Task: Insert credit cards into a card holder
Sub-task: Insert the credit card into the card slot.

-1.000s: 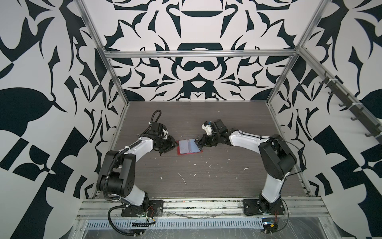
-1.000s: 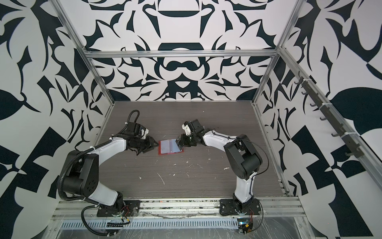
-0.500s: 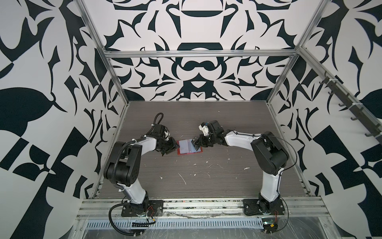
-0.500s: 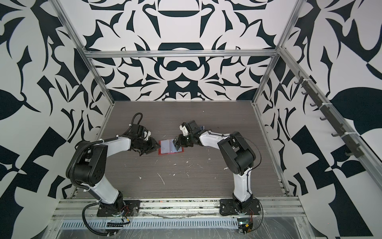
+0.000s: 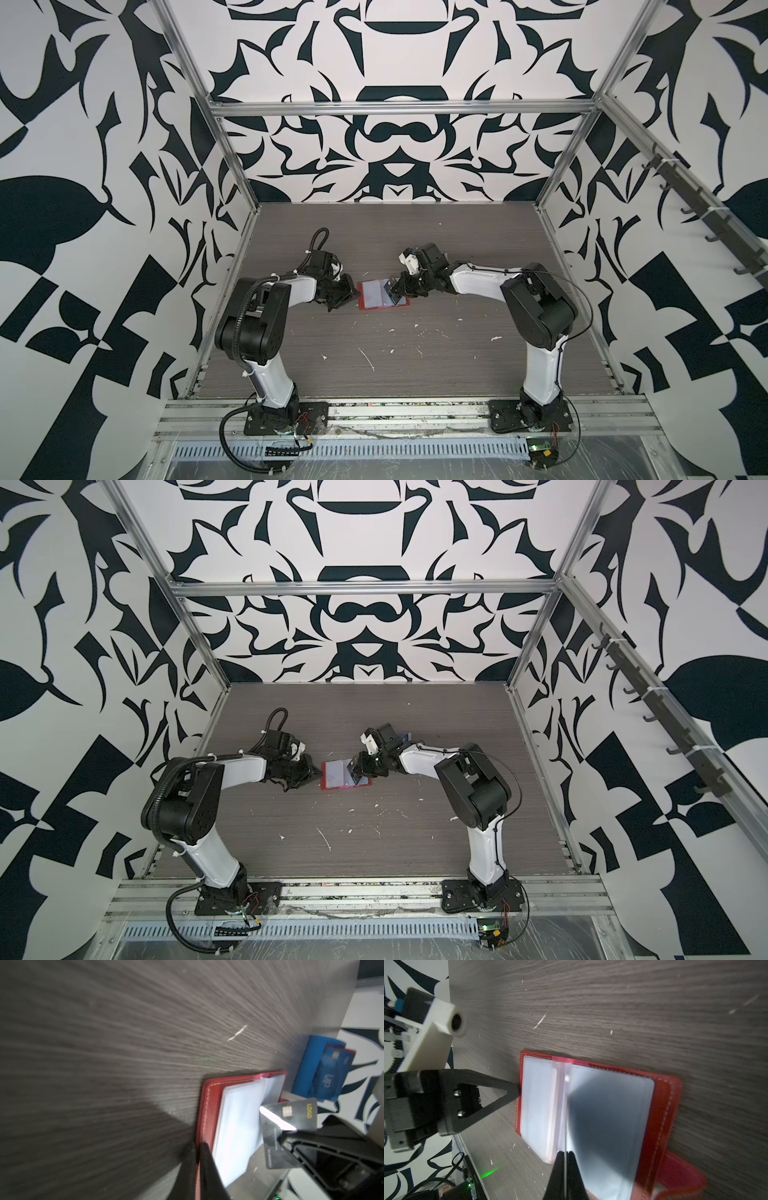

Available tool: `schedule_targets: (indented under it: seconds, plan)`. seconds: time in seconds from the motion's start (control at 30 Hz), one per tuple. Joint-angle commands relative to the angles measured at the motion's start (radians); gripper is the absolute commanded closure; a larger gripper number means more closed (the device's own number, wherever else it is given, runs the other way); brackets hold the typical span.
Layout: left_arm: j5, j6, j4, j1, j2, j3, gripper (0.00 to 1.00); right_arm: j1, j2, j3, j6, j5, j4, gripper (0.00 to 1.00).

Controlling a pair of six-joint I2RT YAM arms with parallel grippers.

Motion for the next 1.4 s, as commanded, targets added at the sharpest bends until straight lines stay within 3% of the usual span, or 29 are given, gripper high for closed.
schedule_targets:
  seconds: [0.0,0.5,0.97,1.37]
  plan:
    - [-0.007,-0.011,-0.012,0.001,0.006,-0.018,1.0,0.013,-0.01,0.035,0.014,-0.017,0.047,1.0]
    - [-0.001,-0.009,-0.034,0.001,-0.043,-0.023,1.0,0.016,0.005,0.005,0.06,-0.027,0.128,1.0]
    - [0.0,-0.007,-0.04,0.001,-0.037,-0.02,1.0,0.016,0.023,0.012,0.059,0.021,0.088,1.0]
    - [0.003,-0.006,-0.042,0.002,-0.023,-0.017,1.0,0.016,0.052,0.017,0.068,-0.011,0.101,1.0]
